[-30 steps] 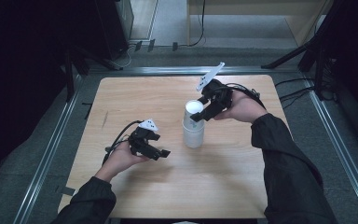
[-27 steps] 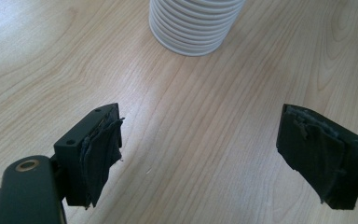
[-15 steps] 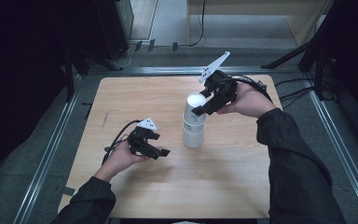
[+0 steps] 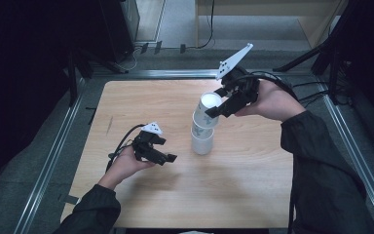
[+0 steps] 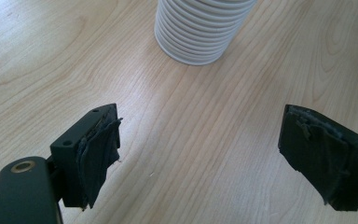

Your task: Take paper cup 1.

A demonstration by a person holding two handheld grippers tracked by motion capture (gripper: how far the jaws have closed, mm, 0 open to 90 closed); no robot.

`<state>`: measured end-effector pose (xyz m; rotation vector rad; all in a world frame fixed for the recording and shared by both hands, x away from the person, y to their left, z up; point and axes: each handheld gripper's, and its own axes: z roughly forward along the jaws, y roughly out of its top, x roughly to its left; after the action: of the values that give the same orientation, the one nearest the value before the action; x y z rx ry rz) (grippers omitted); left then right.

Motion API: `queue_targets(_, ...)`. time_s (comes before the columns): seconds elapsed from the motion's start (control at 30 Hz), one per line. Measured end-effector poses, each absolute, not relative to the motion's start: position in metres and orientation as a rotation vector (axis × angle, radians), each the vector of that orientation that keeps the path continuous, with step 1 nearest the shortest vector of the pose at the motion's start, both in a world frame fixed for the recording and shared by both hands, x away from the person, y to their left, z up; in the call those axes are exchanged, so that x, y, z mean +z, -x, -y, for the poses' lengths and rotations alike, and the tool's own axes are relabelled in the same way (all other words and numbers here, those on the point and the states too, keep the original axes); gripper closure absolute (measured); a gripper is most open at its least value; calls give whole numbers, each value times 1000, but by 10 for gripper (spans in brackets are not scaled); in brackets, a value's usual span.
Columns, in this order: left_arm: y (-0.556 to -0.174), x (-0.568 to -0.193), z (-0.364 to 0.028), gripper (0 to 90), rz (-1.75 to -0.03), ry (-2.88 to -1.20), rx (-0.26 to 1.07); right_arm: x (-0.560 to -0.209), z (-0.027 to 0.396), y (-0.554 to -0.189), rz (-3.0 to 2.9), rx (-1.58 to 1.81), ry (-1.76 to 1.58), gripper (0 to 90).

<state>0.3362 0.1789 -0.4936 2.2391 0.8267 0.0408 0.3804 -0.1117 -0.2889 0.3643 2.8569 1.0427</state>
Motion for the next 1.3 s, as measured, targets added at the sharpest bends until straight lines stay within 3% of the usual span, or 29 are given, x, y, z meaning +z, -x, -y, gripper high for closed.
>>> queue_targets(0.43,-335,-490,-179,116,-804,-2219,24,-304,129,-351,-2890,1061,-357,357)
queue_targets(0.83,-332,-489,-176,126,-760,-2218,49,-358,128,-328,-2944,1048,-360,358)
queue_targets(1.3,-328,-487,-172,126,-705,-2202,26,-418,123,-329,-2970,1151,-378,359)
